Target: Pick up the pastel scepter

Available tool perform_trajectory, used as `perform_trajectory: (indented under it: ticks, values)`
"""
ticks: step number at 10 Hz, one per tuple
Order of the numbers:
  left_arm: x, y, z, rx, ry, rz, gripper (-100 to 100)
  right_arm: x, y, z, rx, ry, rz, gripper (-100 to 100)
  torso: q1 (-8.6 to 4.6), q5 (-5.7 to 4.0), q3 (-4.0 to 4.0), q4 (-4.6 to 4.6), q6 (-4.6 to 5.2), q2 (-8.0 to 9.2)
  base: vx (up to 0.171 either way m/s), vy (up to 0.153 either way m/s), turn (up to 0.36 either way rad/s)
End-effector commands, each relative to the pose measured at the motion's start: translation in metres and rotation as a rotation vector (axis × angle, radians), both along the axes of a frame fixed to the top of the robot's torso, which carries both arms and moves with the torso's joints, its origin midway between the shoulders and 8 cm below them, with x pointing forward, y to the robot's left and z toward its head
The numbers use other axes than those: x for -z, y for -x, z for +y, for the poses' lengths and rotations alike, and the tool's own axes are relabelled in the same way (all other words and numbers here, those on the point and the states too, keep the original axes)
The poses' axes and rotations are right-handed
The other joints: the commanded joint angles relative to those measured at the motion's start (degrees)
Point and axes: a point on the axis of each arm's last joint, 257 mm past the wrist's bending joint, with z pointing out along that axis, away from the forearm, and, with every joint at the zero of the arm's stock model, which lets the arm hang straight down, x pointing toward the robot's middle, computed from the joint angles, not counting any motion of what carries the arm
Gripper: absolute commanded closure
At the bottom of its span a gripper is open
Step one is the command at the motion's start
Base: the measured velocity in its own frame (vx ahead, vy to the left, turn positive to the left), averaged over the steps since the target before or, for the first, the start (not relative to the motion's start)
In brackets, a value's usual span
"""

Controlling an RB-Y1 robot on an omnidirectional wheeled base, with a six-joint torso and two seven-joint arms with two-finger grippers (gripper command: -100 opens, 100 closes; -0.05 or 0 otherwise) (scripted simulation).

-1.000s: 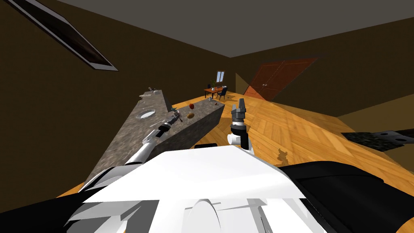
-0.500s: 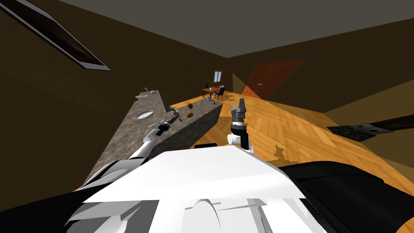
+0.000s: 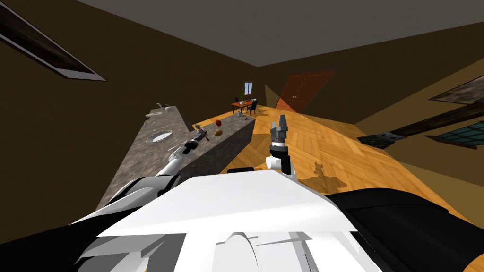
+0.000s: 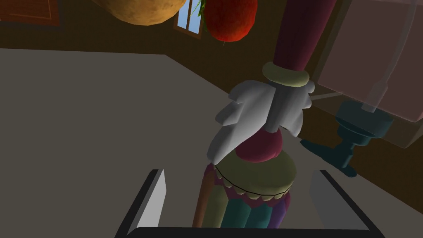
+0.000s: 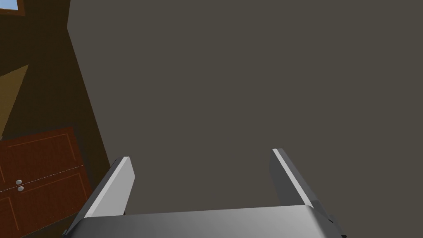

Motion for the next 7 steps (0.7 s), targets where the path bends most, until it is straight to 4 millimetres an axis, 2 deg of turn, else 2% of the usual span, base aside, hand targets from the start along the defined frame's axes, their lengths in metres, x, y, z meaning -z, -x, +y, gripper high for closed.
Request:
perform_trajectory:
  ticks: [1, 3, 4, 5, 7]
  values:
    - [0.008, -0.002, 0.01, -0.028, 0.002, 0.021, -100, 0.0, 0.0, 0.0, 0.0, 0.0, 0.0, 0, 0.0, 0.0, 0.0, 0.0, 0.0, 0.0, -0.072, 0.005, 0.01]
    - [0.017, 0.001, 0.017, -0.042, 0.003, 0.039, -100, 0.0, 0.0, 0.0, 0.0, 0.0, 0.0, 0, -0.04, 0.0, -0.17, -0.07, -0.03, -0.3, -0.002, -0.007, 0.02]
    - [0.0, -0.01, 0.016, -0.045, -0.001, 0.003, -100, 0.0, 0.0, 0.0, 0.0, 0.0, 0.0, 0, -0.05, 0.0, -0.24, -0.1, -0.02, -0.43, -0.097, 0.009, -0.315]
    - [-0.004, -0.016, 0.019, -0.055, 0.001, 0.001, -100, 0.0, 0.0, 0.0, 0.0, 0.0, 0.0, 0, -0.05, -0.01, -0.13, -0.05, 0.09, -0.19, -0.144, 0.014, -0.171]
    - [0.012, -0.012, 0.033, -0.088, 0.005, 0.037, -100, 0.0, 0.0, 0.0, 0.0, 0.0, 0.0, 0, -0.02, 0.01, -0.07, -0.03, -0.05, -0.14, -0.039, -0.002, 0.033]
